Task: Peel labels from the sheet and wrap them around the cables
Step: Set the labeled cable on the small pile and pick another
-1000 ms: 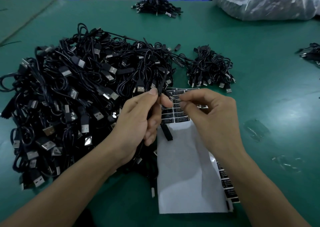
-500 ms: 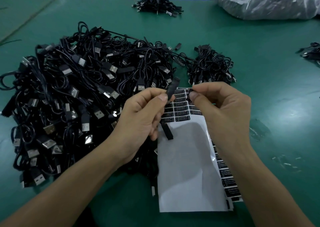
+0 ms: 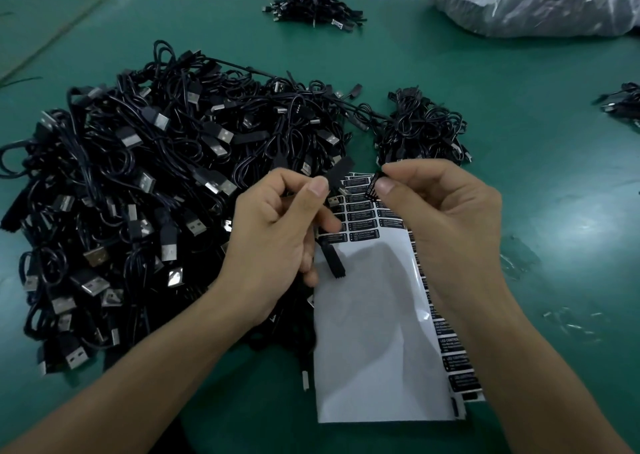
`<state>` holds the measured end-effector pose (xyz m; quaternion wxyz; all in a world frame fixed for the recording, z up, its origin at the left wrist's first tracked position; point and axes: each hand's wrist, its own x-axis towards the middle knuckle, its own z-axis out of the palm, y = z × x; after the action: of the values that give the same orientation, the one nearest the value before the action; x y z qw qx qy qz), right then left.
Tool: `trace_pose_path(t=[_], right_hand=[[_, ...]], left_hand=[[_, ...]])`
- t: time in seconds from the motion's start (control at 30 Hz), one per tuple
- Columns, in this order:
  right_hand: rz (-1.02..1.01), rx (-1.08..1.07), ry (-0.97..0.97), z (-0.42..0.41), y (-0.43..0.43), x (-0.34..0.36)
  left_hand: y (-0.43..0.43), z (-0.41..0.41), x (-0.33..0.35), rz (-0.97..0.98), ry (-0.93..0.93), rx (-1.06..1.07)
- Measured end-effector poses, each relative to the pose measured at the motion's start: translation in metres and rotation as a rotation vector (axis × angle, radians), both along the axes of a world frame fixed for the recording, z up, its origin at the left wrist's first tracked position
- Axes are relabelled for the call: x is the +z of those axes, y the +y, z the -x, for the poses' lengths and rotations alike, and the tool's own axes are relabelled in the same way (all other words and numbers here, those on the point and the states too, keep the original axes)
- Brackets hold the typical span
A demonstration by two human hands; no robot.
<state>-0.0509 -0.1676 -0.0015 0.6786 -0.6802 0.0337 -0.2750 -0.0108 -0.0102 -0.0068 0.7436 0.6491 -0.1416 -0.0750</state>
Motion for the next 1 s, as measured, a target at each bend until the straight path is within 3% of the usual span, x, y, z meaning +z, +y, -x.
trace_pose_path(t=[0.2,0.43,1.0], right_hand=[[-0.183,0.104,0.036,0.001,0.001,0.003],[-0.232,0.128,0.135,0.001,0.010,0.000],[-0.148,0.066,0.161,0.000,0.011,0.000]], left_hand=[[-0.002,-0.001,-0.001,-0.049,0.185,-0.078],[-0.002,-0.002,-0.005,-0.028,0.210,-0.129],[-0.001,0.000,-0.005,0.004,0.220,-0.278]])
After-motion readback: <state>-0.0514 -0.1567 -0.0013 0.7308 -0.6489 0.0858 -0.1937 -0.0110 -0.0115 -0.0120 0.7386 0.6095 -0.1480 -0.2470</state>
